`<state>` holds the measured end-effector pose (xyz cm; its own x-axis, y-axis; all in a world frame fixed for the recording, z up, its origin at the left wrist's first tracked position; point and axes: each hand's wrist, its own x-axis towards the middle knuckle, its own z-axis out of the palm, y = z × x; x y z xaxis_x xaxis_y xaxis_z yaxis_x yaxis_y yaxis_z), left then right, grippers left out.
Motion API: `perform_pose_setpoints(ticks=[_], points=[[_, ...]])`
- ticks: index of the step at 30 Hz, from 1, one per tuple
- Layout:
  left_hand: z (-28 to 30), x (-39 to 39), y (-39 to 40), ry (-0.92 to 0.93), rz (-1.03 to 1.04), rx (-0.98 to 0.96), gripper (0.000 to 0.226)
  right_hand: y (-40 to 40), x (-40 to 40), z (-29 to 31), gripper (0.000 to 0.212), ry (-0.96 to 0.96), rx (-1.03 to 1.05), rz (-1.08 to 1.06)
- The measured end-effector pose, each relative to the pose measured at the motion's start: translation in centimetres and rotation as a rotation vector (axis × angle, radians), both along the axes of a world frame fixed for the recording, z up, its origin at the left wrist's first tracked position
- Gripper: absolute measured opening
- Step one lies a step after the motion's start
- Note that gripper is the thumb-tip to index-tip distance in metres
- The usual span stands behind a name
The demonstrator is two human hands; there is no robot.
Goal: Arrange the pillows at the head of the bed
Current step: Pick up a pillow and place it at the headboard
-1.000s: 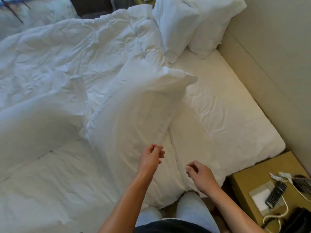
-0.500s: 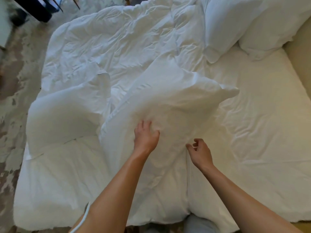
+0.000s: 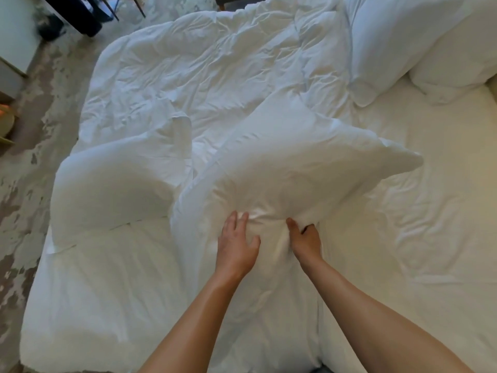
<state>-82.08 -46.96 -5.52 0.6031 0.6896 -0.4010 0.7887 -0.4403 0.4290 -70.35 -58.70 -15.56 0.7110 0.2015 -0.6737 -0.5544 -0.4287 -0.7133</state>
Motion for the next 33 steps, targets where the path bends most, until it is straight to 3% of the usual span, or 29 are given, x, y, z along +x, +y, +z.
perform_pose_setpoints(ticks=[3, 5, 13, 21, 27, 30, 33], points=[[0.3, -2.2, 0.7, 0.024, -0.022, -0.018, 0.067, 1.3, 0.0, 0.5, 0.027, -0.112, -0.032, -0.025], [1.0, -3.5, 1.1, 0.034, -0.029, -0.051, 0.066, 1.6, -0.1, 1.5, 0.022, -0.167, -0.042, -0.041], [6.3, -6.6, 1.1, -0.035, 0.015, -0.315, 0.065, 0.4, 1.1, 13.1, 0.030, -0.543, -0.008, 0.124], [13.9, -7.2, -0.6, -0.200, -0.089, -0.321, 0.068, 2.3, 1.7, 27.8, 0.039, -0.866, 0.026, 0.283], [19.3, -6.3, -4.3, -0.368, -0.180, -0.606, 0.050, 1.3, 1.7, 35.7, 0.038, -1.015, -0.050, 0.317], [21.5, -5.2, -6.8, -0.371, -0.262, -0.673, 0.051, -0.9, 1.9, 39.0, 0.033, -1.065, -0.093, 0.337], [23.2, -3.9, -10.0, -0.355, -0.345, -0.736, 0.061, -4.2, 2.0, 42.0, 0.043, -1.128, -0.157, 0.349]])
